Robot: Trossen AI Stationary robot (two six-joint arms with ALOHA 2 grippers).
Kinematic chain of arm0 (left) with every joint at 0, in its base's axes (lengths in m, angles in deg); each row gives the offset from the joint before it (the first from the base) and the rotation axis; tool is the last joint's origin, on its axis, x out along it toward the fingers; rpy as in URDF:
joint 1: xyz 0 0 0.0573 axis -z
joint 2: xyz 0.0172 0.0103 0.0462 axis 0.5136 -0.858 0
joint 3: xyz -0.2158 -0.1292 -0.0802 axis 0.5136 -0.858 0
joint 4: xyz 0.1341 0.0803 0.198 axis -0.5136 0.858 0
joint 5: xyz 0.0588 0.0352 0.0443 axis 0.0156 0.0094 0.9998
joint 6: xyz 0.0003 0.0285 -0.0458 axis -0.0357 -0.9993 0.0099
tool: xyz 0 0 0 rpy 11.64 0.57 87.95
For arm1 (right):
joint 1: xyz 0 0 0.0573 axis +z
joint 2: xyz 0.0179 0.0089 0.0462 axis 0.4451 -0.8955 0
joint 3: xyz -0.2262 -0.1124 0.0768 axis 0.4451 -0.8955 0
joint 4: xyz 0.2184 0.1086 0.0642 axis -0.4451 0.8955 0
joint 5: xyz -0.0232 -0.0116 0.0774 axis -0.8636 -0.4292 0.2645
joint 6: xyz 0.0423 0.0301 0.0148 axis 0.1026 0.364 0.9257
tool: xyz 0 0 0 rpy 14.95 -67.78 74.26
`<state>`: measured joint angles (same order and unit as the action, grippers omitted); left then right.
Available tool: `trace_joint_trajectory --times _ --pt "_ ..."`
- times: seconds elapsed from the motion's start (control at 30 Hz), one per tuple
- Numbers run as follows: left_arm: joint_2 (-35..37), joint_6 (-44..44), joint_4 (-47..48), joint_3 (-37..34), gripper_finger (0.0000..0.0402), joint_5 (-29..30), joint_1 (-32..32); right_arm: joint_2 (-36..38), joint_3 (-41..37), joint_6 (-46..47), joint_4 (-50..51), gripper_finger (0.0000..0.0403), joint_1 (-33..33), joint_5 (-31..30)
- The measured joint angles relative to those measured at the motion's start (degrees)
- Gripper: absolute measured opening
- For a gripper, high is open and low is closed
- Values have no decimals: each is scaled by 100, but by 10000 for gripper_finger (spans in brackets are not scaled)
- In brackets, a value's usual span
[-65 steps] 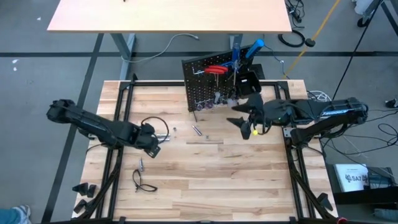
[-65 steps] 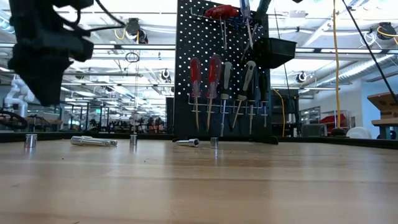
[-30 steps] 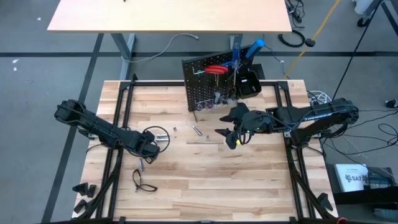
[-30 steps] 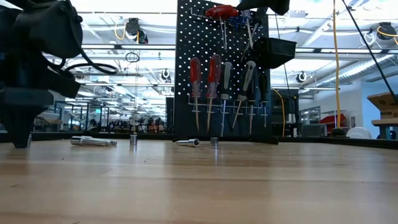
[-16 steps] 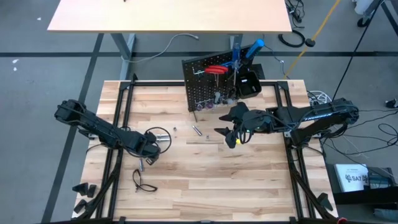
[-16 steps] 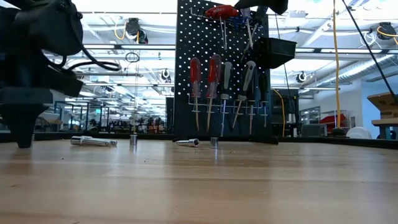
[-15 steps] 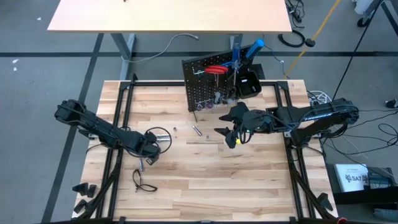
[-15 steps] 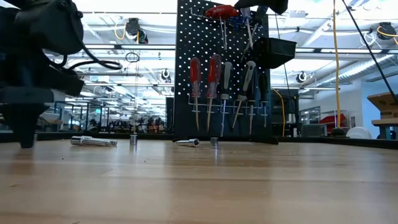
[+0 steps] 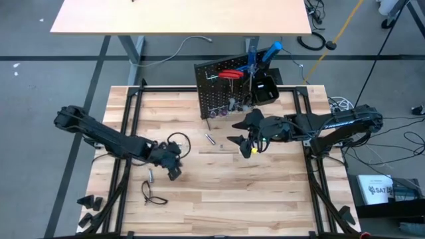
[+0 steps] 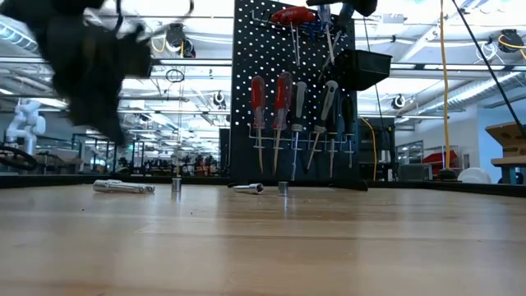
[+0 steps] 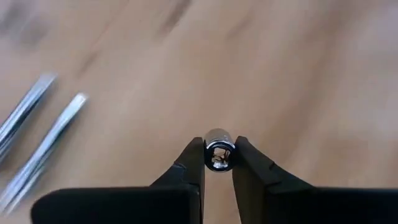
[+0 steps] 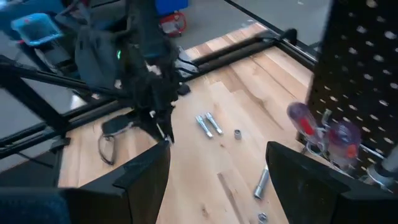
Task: Hang tools onto peg board
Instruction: Put the silver socket into the black bin on the pegboard
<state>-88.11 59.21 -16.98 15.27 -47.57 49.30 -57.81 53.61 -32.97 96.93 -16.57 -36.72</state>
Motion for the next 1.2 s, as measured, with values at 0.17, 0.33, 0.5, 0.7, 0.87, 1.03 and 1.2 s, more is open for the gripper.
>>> trace_joint_trajectory --times 0.17,0.33,0.5,0.7,0.87,1.03,1.2 --pt "632 -1193 -2316 22 49 -95 -45 -58 -2 -551 -726 256 44 696" --pt "998 -1600 -4149 22 49 -341 -372 -422 -2 -1087 -1814 256 36 883" --pt "969 -1083 -5234 21 49 -901 -715 -1057 -4 -2961 -2968 256 47 1112" --pt "905 -409 -5733 20 49 -1071 -800 -1603 359 -4719 -3464 256 282 363" --pt "905 -89 -5739 20 49 -650 -800 -1870 690 -5018 -3487 256 296 231" --pt "905 -81 -5829 20 49 -465 -800 -2009 769 -4953 -3502 256 258 280" --pt "905 -78 -5932 20 49 -472 -800 -2002 769 -4944 -3531 256 177 231"
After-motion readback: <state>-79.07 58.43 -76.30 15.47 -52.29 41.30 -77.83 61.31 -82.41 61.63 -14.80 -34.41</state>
